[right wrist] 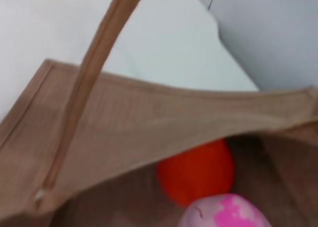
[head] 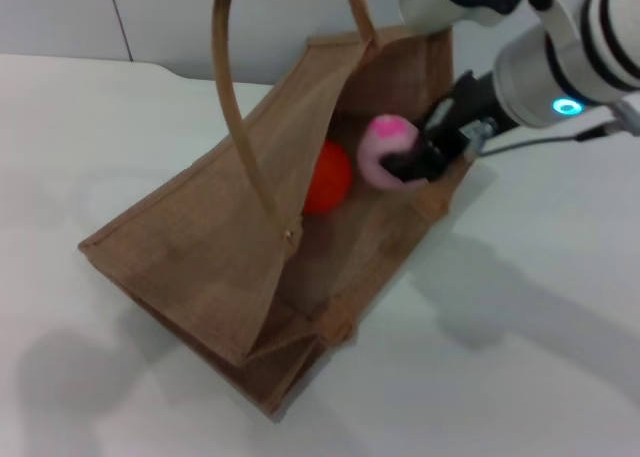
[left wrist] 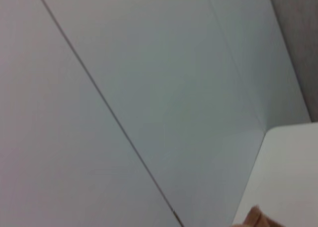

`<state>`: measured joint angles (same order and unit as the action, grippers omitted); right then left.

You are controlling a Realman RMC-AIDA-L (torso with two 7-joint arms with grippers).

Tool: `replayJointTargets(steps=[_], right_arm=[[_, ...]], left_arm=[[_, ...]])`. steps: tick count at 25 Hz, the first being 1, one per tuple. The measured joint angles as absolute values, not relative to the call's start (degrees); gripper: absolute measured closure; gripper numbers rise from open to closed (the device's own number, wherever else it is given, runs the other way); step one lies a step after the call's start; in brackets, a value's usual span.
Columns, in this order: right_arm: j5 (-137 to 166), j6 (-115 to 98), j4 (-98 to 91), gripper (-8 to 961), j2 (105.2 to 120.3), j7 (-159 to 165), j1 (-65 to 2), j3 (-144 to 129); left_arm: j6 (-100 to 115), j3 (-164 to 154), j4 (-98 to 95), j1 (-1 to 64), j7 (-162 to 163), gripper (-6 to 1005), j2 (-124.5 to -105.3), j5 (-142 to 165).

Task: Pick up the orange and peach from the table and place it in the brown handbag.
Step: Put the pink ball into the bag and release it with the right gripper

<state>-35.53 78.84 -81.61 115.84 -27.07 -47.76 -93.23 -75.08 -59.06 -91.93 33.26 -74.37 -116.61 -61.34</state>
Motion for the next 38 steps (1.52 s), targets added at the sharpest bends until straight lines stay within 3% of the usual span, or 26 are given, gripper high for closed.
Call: replayJointTargets(steps=[15, 31, 34, 38], right_arm=[[-35.77, 58.96, -68.52, 569, 115.89, -28.46, -48.64, -96.22], [-35.77, 50.49, -64.98, 428, 116.14, -24.91, -50.57, -103.58], [-35.73, 50.82, -64.96, 211, 116.06, -24.77, -50.17, -103.37], [-35.37, 52.71, -65.1, 118, 115.97, -24.76, -49.82, -103.35]], left_arm=[[-76.34, -60.55, -99.33, 31.17, -72.37, 788, -116.66, -65.84], [-76.17, -60.45, -100.05, 30.67, -72.09, 775, -116.68, -65.35], [-76.01, -60.24, -99.99, 30.3, -72.07, 773, -116.65, -64.9], [-75.81, -60.15, -99.31, 29.97, -72.07, 770, -116.63, -64.54]])
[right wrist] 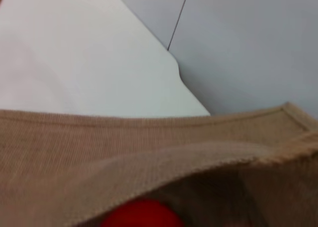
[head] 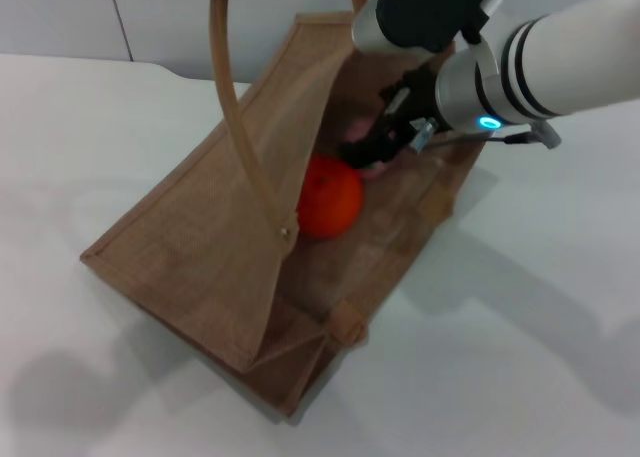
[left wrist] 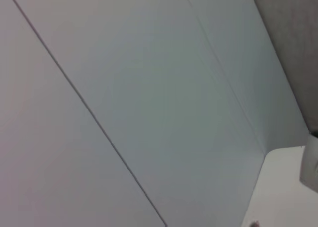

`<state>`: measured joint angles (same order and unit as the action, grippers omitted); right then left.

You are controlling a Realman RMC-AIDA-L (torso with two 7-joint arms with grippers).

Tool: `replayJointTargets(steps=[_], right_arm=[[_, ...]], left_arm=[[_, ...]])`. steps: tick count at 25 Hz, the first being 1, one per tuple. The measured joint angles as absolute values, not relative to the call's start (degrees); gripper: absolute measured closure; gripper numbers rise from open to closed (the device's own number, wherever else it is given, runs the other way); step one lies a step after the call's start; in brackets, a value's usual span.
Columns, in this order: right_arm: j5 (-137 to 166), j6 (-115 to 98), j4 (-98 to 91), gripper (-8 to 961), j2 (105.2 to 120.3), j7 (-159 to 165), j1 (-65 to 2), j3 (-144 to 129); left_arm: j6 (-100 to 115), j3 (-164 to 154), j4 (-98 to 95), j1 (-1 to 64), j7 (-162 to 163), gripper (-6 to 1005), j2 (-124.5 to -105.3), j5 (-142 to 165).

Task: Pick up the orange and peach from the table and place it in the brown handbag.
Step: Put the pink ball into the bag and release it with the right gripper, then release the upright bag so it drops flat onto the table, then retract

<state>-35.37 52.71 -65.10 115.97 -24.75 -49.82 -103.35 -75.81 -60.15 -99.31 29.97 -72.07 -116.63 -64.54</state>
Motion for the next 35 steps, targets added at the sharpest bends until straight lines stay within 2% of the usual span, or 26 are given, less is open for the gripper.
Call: replayJointTargets(steps=[2, 7, 18, 24, 35], right_arm=[[-35.16, 53.87, -65.34, 71, 115.94, -24.76, -49.81, -103.45], [-35.03, 57.96, -67.25, 73, 115.83, -24.75, -48.04, -103.31], [-23.14, 74.57, -92.75, 79, 115.77, -23.06, -35.17, -97.24], [-16.35, 69.9, -95.4, 82, 115.74, -20.91, -30.4, -91.94], [-17.92, 64.65, -90.25, 85, 115.75, -20.82, -30.12, -86.25]], left_arm=[[-75.76, -60.01, -98.5, 29.97, -72.15, 768, -116.63, -64.52], [-75.62, -59.29, -96.86, 29.9, -72.48, 764, -116.6, -63.83], [-72.42, -59.15, -93.51, 28.51, -72.56, 755, -116.66, -61.79], [-71.5, -58.99, -93.01, 28.08, -72.53, 750, -116.68, -61.82], [-71.15, -58.38, -89.07, 29.73, -70.95, 741, -116.75, -68.37]])
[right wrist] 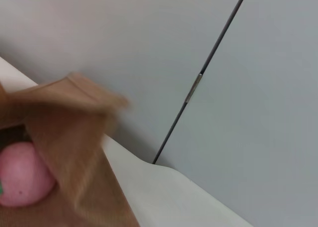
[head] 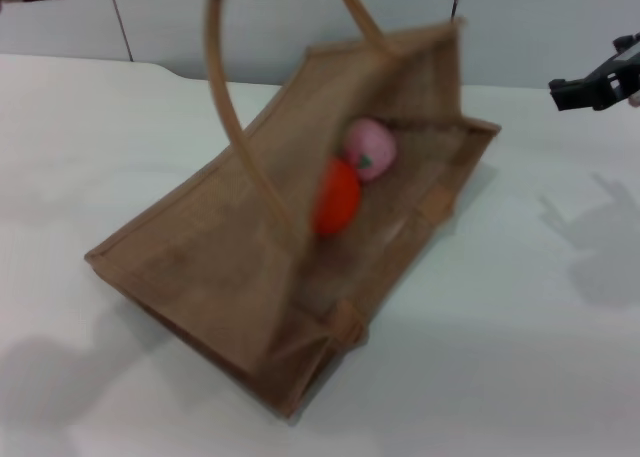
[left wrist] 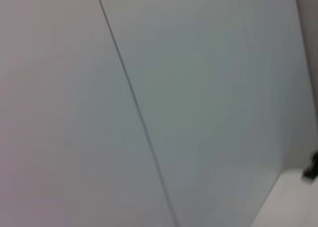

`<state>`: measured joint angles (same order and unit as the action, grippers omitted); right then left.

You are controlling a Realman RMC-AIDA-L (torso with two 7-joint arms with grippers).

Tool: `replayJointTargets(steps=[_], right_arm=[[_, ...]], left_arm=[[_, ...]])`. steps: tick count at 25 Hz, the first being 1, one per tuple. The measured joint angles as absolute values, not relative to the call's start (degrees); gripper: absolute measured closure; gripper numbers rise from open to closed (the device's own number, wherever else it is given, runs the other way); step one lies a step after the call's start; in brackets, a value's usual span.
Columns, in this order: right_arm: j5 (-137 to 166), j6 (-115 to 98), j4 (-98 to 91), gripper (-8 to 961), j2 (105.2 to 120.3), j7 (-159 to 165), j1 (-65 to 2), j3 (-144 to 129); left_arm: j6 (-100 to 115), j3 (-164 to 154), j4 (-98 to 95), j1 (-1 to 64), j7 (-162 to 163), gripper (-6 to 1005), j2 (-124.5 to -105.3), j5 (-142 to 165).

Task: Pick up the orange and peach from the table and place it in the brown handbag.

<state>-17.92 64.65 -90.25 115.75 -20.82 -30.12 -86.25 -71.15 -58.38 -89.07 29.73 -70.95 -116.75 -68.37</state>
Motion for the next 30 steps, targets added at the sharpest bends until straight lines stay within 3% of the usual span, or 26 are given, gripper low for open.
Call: replayJointTargets(steps=[3, 13, 21, 26, 30], right_arm=[[-17.92, 64.17, -88.39, 86, 115.8, -20.82, -31.33, -86.6], [-17.89, 59.25, -86.03, 87, 115.97, -20.08, -31.76, -87.31], [-17.93, 34.74, -84.56, 87, 116.08, -17.78, -24.99, -93.39], [-17.94, 10.85, -74.03, 88, 116.21, -17.54, -22.45, -98.84], [-17.94, -11.29, -61.57, 89, 116.34, -15.87, -22.02, -101.44]], left_arm=[[-71.17, -57.88, -87.22, 29.95, -70.94, 739, -116.62, -72.51], [-70.04, -54.48, -82.11, 29.4, -74.33, 266, -116.75, -79.24], [-54.96, -59.26, -72.48, 23.54, -88.43, 121, -117.16, -91.17], [-50.78, -67.61, -60.92, 20.23, -115.05, 121, -117.35, -111.73], [-49.83, -71.89, -51.08, 21.09, -130.83, 121, -117.42, -126.83]])
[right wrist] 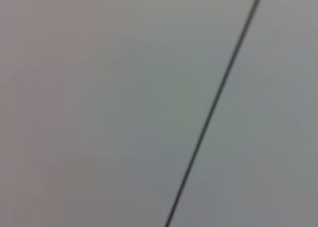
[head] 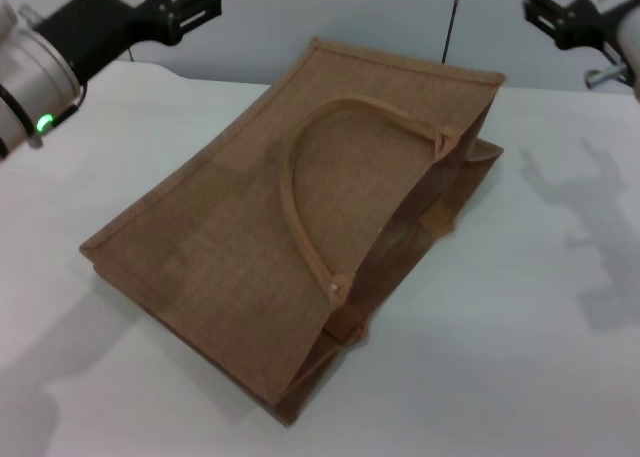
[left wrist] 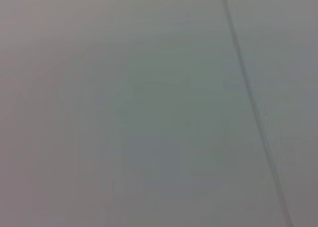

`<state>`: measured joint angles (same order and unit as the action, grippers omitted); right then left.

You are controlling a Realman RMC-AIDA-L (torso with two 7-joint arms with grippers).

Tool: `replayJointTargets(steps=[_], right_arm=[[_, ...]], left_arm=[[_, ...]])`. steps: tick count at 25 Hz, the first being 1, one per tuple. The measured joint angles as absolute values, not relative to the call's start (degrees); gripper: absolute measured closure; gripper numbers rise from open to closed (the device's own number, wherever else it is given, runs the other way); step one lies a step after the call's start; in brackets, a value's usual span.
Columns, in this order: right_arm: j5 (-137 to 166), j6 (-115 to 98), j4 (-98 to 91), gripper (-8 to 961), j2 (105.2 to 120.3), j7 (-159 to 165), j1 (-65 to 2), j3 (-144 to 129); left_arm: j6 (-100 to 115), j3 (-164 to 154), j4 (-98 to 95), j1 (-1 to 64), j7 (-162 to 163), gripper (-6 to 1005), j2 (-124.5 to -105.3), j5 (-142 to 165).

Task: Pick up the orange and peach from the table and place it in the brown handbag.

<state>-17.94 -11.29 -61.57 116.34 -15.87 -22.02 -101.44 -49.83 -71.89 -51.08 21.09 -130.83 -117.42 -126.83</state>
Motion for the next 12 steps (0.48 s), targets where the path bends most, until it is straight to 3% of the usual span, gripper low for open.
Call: replayJointTargets(steps=[12], right_arm=[[-18.01, -48.5, -24.26, 88, 116.12, -4.08, -31.73, -102.73]], left_arm=[[-55.53, -77.0, -17.99, 31.32, -157.45, 121, -117.36, -164.02]])
